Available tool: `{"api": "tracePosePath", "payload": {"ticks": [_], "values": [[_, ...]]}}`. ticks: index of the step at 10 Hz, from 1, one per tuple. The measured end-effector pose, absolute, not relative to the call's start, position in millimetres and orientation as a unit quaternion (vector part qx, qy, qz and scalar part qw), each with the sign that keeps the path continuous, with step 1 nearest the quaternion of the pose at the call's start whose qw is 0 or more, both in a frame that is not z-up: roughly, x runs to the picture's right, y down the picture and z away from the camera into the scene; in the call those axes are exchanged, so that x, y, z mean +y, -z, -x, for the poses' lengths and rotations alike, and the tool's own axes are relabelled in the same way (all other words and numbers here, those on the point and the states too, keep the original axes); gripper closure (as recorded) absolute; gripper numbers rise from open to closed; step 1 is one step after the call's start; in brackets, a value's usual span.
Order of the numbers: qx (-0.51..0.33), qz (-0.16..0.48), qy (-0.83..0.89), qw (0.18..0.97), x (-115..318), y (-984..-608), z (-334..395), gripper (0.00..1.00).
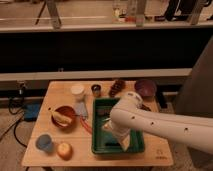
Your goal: Place sponge in plastic cup
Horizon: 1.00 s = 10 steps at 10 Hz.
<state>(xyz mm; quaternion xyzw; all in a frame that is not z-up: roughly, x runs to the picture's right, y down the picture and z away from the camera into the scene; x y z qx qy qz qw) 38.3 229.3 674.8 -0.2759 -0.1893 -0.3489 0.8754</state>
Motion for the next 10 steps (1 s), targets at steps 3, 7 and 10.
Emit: {"api": "tracePosePath", "payload": {"ticks": [3, 7, 10], "values": [[-0.185, 0.274, 0.331, 0.884, 227.9, -694.8, -37.0, 0.2], [-0.178, 0.275, 0.31, 0.892, 227.6, -717.9, -34.6, 0.2], [-0.17, 0.282, 0.298, 0.896, 229.6, -734.6, -34.4, 0.2]]}}
